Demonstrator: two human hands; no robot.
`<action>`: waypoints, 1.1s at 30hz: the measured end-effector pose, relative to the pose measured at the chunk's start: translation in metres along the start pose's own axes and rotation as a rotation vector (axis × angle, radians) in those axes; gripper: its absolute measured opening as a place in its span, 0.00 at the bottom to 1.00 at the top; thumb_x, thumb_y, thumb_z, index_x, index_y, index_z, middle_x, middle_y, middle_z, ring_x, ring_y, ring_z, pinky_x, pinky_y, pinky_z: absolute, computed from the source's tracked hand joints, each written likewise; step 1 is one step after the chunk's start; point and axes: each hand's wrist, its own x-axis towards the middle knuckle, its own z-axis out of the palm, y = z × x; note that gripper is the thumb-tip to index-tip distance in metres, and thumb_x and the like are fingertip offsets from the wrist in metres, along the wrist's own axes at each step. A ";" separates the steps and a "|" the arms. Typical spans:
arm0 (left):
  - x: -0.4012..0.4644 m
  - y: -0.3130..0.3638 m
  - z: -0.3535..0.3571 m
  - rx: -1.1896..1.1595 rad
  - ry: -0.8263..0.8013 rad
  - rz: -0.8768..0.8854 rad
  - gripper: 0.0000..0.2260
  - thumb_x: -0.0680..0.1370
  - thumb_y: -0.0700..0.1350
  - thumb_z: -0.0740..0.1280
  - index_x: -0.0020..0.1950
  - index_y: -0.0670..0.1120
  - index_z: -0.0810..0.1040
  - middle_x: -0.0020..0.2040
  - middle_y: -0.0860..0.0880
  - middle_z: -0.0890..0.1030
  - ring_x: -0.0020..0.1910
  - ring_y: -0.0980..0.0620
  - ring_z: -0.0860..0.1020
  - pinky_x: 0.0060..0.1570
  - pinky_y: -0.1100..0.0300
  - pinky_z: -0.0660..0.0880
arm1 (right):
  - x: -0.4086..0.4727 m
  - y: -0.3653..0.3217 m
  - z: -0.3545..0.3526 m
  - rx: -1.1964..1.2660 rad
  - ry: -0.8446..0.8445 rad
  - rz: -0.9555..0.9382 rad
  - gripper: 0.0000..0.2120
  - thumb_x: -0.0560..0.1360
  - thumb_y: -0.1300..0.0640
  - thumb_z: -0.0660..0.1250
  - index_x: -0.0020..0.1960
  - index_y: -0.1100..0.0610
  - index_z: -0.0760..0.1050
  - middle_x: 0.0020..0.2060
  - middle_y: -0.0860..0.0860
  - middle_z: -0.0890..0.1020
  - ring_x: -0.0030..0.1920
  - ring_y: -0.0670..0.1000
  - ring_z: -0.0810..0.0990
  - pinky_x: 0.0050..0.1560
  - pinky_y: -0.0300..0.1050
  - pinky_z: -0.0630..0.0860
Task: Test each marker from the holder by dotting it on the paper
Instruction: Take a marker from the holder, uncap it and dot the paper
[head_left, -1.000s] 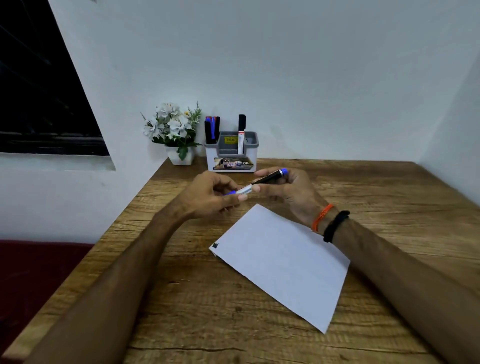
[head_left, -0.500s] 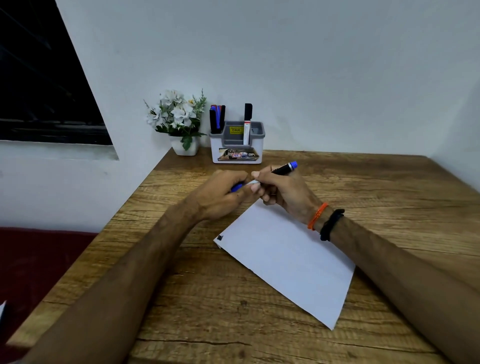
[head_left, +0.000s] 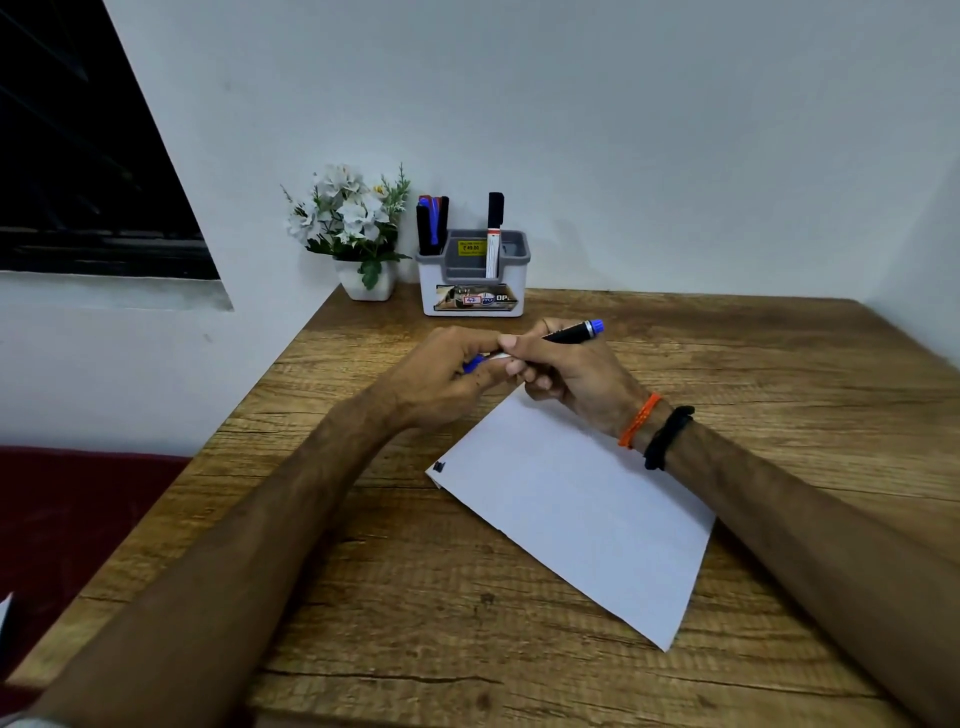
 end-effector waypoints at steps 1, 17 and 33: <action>0.000 -0.001 0.000 0.005 0.005 -0.006 0.09 0.80 0.51 0.62 0.53 0.52 0.81 0.48 0.58 0.83 0.50 0.59 0.81 0.51 0.54 0.78 | -0.001 -0.001 -0.001 0.003 0.004 -0.008 0.17 0.76 0.63 0.69 0.30 0.53 0.76 0.27 0.51 0.79 0.24 0.44 0.70 0.24 0.35 0.66; -0.009 -0.015 -0.006 -0.025 -0.089 -0.231 0.03 0.71 0.54 0.74 0.44 0.62 0.84 0.32 0.62 0.79 0.34 0.61 0.75 0.41 0.57 0.73 | -0.016 -0.007 -0.004 -0.001 -0.007 0.037 0.15 0.71 0.56 0.60 0.47 0.63 0.82 0.30 0.56 0.81 0.28 0.49 0.77 0.26 0.38 0.70; -0.005 -0.025 -0.005 0.099 -0.189 -0.194 0.14 0.72 0.36 0.70 0.49 0.54 0.86 0.41 0.56 0.85 0.41 0.55 0.81 0.44 0.55 0.78 | -0.039 0.008 0.032 -0.241 -0.107 0.079 0.05 0.75 0.68 0.69 0.50 0.67 0.81 0.34 0.57 0.83 0.32 0.51 0.83 0.30 0.40 0.79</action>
